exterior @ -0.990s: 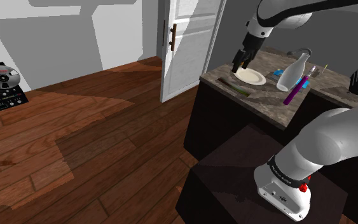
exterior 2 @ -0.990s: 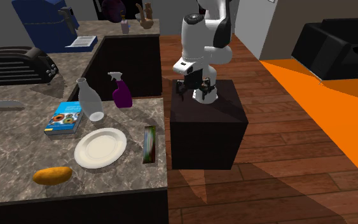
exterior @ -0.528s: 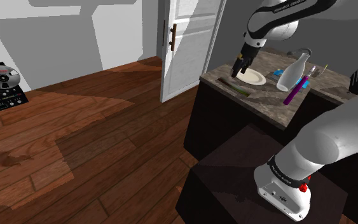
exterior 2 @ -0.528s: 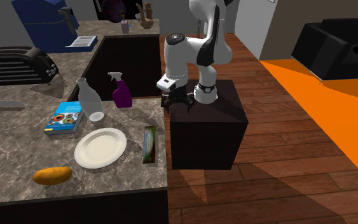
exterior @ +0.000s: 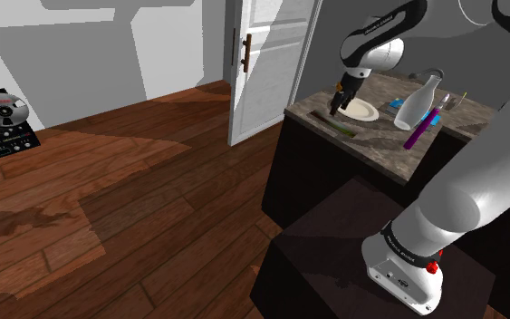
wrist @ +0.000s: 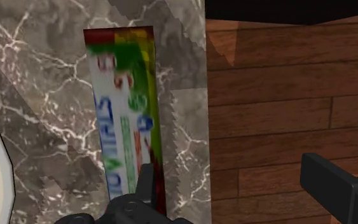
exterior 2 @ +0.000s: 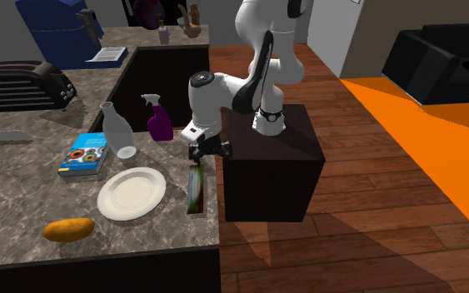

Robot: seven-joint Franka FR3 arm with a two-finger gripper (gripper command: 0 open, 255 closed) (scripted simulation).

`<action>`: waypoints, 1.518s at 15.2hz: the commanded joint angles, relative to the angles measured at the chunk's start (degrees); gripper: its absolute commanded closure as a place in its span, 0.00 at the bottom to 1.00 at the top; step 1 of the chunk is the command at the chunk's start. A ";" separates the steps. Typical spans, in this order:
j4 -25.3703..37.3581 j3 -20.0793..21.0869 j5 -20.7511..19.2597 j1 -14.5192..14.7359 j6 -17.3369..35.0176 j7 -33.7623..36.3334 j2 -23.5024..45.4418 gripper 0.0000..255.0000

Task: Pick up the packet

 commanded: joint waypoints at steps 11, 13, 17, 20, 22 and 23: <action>10.23 0.83 7.86 -5.08 5.64 -10.34 17.64 0.00; 10.12 1.20 8.51 -5.35 6.84 -10.77 18.79 0.00; 10.11 1.33 8.71 -5.43 7.21 -10.89 19.18 1.00; 10.17 1.35 8.72 -5.41 7.19 -10.84 19.22 1.00; 10.18 1.35 8.72 -5.40 7.18 -10.84 19.22 1.00; 10.18 1.35 8.72 -5.41 7.19 -10.84 19.23 1.00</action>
